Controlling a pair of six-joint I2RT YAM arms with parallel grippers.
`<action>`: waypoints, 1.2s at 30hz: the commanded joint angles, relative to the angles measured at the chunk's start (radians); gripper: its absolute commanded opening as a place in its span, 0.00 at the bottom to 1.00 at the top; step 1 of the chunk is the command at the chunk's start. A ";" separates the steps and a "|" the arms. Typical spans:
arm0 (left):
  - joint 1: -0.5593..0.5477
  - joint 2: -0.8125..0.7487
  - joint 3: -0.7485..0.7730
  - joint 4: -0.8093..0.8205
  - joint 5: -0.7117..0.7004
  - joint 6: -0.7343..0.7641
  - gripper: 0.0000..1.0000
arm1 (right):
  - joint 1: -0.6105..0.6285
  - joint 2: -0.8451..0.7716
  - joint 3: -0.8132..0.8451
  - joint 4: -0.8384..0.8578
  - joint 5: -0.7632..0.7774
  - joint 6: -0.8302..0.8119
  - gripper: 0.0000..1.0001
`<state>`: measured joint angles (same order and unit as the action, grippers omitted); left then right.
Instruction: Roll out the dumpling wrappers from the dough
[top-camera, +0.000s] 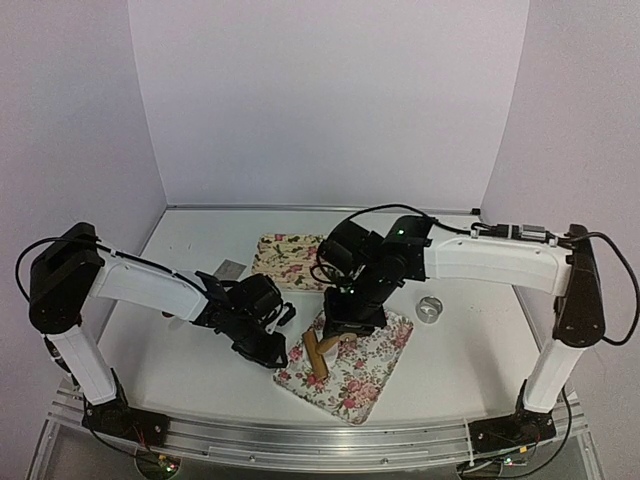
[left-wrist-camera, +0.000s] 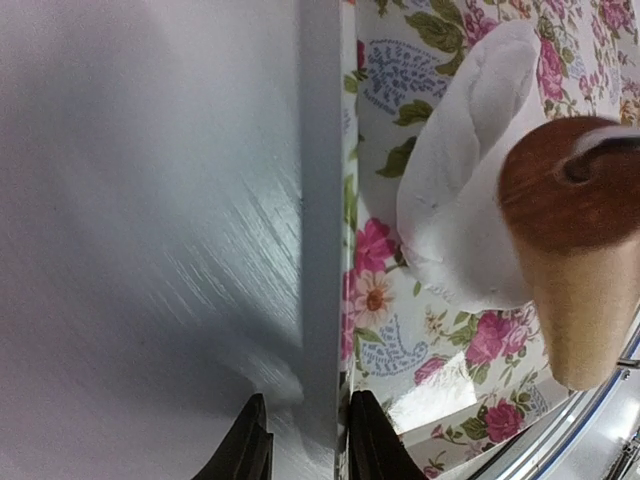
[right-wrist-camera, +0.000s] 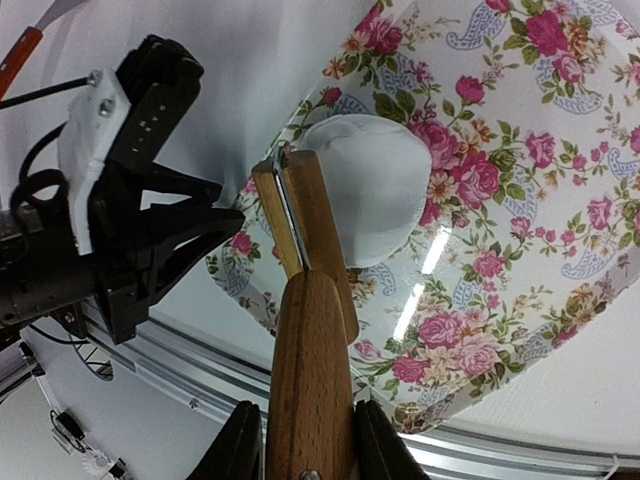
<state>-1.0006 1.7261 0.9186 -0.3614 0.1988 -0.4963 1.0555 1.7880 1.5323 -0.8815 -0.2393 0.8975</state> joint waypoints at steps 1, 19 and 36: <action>0.029 -0.045 -0.033 0.034 0.055 0.086 0.26 | 0.012 0.048 0.075 0.048 0.048 0.035 0.00; 0.086 0.070 0.009 0.043 0.184 0.239 0.01 | 0.031 0.109 0.062 0.042 0.166 0.270 0.00; 0.104 0.067 0.013 -0.033 0.002 0.229 0.00 | -0.026 -0.005 -0.125 -0.040 0.216 0.419 0.00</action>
<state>-0.9180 1.7623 0.9158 -0.2897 0.3226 -0.2873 1.0833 1.8258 1.4765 -0.7852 -0.1135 1.2743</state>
